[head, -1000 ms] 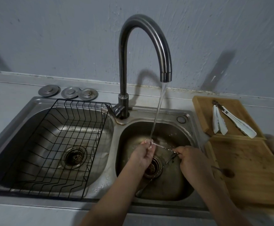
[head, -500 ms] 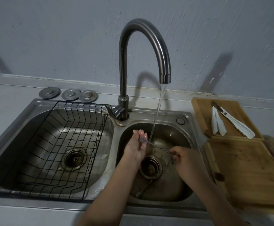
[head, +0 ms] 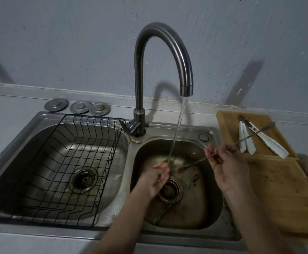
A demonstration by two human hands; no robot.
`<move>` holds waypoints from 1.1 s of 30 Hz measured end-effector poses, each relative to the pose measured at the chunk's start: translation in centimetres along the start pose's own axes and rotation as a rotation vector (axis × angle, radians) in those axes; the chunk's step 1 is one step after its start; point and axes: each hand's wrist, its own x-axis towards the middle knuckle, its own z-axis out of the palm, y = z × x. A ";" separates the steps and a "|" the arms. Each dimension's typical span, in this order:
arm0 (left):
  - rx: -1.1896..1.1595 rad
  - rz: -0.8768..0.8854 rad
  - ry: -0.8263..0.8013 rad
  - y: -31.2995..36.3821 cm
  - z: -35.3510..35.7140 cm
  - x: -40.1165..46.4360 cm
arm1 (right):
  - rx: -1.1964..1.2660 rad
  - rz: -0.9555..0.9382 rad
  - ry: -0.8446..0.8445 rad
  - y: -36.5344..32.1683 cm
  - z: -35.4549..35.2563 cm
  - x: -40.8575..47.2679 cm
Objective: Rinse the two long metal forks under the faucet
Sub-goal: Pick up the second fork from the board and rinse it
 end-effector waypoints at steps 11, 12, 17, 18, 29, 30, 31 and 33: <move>-0.117 0.077 -0.498 -3.9 3.3 -1.2 | -0.051 0.006 0.045 4.9 -0.7 0.4; -0.157 0.079 -0.474 -4.0 3.4 -1.4 | -0.076 0.020 0.037 5.1 -0.8 0.3; -0.404 0.025 -0.237 -3.3 2.9 -1.3 | -0.202 -0.019 -0.023 5.1 -1.6 0.0; -0.442 0.033 -0.165 -2.9 2.5 -1.0 | -0.196 -0.038 -0.030 4.6 -1.8 0.0; -0.479 0.019 -0.099 -2.7 3.5 0.1 | -0.219 -0.131 0.050 4.4 -3.4 -0.4; -0.473 0.018 -0.101 -2.8 3.5 0.2 | -0.190 -0.128 0.048 4.5 -3.5 -0.4; -0.469 0.020 -0.105 -2.7 3.4 0.2 | -0.169 -0.120 0.044 4.5 -3.5 -0.4; -0.457 0.020 -0.120 -2.7 3.4 0.1 | -0.154 -0.090 0.042 4.7 -3.5 -0.5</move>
